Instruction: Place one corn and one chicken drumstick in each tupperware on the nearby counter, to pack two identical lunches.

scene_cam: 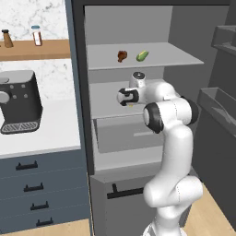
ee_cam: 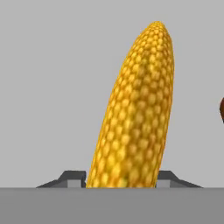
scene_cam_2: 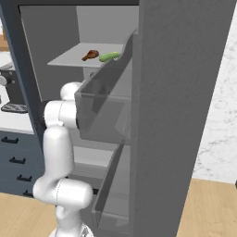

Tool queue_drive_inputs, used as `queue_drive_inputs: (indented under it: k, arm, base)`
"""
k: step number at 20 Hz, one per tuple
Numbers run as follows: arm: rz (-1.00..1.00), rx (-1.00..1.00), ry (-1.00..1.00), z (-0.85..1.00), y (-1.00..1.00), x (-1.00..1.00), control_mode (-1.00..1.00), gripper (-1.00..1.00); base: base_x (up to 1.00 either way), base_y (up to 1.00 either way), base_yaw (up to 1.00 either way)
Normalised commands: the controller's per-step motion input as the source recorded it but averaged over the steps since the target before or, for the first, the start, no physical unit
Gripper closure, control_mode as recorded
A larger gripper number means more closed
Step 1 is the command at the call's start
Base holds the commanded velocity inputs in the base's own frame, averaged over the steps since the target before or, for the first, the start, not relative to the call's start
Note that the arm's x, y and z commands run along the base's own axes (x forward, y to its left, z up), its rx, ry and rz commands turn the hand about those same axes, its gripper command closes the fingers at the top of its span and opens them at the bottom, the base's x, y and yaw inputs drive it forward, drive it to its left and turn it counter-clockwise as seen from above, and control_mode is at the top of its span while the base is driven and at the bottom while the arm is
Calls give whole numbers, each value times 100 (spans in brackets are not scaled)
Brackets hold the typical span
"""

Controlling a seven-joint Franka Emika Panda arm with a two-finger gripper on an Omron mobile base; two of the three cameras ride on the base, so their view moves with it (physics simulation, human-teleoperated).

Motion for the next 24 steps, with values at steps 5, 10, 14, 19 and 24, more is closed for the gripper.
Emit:
queue_drive_inputs:
  k: [5,10,14,19,24]
  arm:
    - [-1,0,-1,-58,-14,-80,-100,100]
    - [0,0,-1,0,0,-100,-100,100]
    - [0,0,0,31,0,-100,-100,100]
    - [2,0,0,85,0,-100,-100,100]
    - [4,0,6,80,0,-100,-100,100]
  base:
    - [0,0,0]
    - [0,0,0]
    - [0,0,0]
    - [0,0,0]
    - [0,0,0]
